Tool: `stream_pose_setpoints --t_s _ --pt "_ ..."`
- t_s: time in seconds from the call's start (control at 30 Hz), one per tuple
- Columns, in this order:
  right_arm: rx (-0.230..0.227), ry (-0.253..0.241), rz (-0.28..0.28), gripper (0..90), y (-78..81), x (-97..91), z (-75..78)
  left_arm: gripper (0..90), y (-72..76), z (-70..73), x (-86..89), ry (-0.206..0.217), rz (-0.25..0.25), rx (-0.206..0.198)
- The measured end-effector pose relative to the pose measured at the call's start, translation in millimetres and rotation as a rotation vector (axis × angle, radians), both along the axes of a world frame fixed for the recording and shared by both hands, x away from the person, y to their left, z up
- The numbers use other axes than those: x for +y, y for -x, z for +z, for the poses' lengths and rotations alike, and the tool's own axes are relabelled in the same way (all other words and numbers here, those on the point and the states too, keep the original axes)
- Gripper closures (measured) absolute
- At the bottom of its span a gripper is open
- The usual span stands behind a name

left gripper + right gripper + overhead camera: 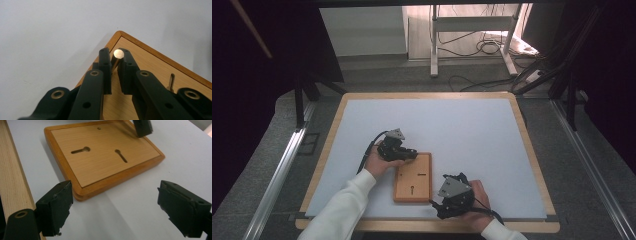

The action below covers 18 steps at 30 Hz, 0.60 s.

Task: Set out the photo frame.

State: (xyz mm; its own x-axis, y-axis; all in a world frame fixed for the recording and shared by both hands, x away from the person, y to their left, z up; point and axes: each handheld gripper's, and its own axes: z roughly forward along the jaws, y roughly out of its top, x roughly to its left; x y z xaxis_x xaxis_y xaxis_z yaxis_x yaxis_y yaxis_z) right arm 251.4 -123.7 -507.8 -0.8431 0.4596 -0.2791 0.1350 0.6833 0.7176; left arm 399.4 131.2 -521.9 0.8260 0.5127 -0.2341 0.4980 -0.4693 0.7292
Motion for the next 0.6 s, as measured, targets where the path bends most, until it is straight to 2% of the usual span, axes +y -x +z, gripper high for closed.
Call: stream_pose_setpoints --t_s 0.2,0.33,0.4,0.43,0.6 --pt "-0.014 0.019 0.017 12.1 0.8 12.1 -3.4 82.6 -6.0 0.2 2.4 0.02 -0.004 0.046" --pt "-0.024 0.036 0.032 11.9 1.3 18.8 -6.0 82.8 -8.3 0.9 2.5 0.019 -0.005 0.061" --pt "-0.04 0.066 0.043 11.5 2.6 27.6 -10.1 82.7 -10.8 0.6 3.3 0.031 -0.003 0.084" --pt "-0.04 0.066 0.043 11.5 2.6 27.6 -10.1 82.6 -10.8 0.6 3.3 0.031 -0.003 0.084" --pt "-0.106 0.112 0.044 11.1 1.8 45.3 -17.0 82.7 -14.4 0.8 4.0 0.038 -0.004 0.11"
